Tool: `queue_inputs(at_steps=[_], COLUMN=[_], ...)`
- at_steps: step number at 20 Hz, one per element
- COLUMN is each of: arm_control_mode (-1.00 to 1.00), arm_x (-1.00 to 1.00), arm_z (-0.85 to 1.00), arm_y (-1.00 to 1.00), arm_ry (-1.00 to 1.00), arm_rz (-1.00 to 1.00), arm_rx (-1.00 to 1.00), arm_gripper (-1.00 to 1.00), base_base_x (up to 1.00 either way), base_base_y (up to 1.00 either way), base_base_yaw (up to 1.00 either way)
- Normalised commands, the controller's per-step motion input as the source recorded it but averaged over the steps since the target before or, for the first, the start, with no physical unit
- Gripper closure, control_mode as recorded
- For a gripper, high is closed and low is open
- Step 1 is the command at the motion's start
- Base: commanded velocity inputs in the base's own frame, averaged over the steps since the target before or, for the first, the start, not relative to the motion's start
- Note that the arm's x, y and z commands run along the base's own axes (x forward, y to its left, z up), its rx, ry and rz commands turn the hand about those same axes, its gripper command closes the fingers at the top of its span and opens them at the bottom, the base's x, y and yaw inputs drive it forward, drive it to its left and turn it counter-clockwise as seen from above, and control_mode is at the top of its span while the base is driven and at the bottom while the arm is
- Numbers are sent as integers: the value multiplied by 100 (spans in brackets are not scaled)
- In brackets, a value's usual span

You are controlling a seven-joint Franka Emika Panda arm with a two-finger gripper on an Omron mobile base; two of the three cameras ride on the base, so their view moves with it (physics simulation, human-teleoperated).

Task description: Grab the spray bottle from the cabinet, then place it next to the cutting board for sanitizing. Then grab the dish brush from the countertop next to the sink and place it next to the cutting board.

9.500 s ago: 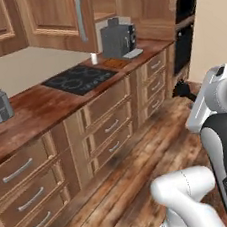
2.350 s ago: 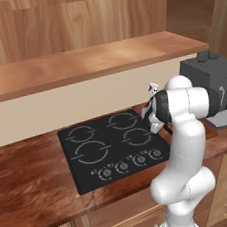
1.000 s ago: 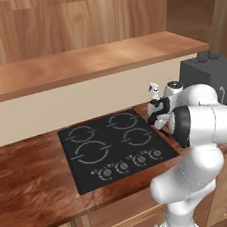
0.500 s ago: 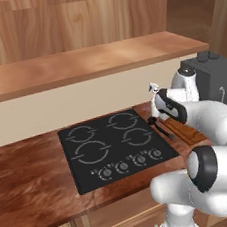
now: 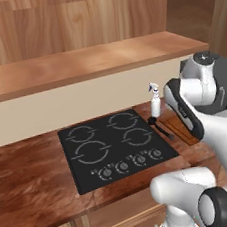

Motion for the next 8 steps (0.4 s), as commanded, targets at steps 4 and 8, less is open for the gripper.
queue_inputs(at_steps=[4,8], arm_control_mode=[-100,-100], arm_x=[-72,-88], arm_z=[74,54], arm_y=[14,32], arm_ry=[-29,-44], arm_rz=[0,-1], arm_rx=[0,0], arm_gripper=[-100,-100], base_base_x=[0,0], base_base_y=[0,0], base_base_yaw=[0,0])
